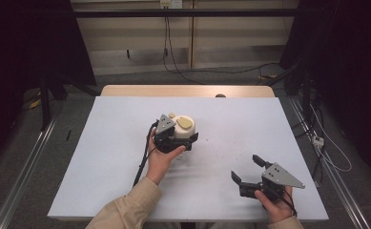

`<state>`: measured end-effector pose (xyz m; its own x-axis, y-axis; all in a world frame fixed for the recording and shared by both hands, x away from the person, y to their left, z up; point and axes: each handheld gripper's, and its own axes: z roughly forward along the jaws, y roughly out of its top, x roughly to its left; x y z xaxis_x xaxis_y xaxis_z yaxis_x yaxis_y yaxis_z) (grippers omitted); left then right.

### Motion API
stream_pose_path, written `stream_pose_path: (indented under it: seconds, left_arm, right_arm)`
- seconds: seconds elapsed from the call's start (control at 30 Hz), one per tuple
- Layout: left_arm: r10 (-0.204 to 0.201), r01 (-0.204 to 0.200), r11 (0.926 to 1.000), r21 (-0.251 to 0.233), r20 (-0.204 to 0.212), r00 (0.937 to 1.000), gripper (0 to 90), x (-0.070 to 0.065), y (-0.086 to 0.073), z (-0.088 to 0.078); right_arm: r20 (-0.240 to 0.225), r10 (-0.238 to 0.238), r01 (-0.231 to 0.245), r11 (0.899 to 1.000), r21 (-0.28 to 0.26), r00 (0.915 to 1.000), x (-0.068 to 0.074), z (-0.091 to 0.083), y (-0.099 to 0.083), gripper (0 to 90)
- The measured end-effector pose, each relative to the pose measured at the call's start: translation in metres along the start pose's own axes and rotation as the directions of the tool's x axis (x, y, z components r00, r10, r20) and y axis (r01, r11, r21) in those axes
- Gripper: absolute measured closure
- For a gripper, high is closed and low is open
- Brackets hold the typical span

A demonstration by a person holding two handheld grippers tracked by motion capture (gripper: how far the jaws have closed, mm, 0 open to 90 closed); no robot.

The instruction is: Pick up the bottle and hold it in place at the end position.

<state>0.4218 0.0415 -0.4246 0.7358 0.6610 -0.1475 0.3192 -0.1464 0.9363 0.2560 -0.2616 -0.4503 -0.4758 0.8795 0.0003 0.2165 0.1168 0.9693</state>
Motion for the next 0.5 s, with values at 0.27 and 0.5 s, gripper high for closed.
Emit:
stream_pose_path:
  seconds: [0.27,0.5]
  left_arm:
    - [0.004,-0.004,0.9999,-0.01,-0.004,1.0,6.3,0.0004,0.0047,0.0039]
    - [0.002,-0.003,1.0,-0.004,-0.01,1.0,6.3,0.0005,0.0042,0.0085]
  right_arm:
    - [0.001,0.003,-0.003,1.0,-0.002,1.0,-0.0014,-0.0007,-0.0004,5.3]
    - [0.0,0.004,-0.004,1.0,-0.002,1.0,-0.0022,-0.0008,-0.0008,5.3]
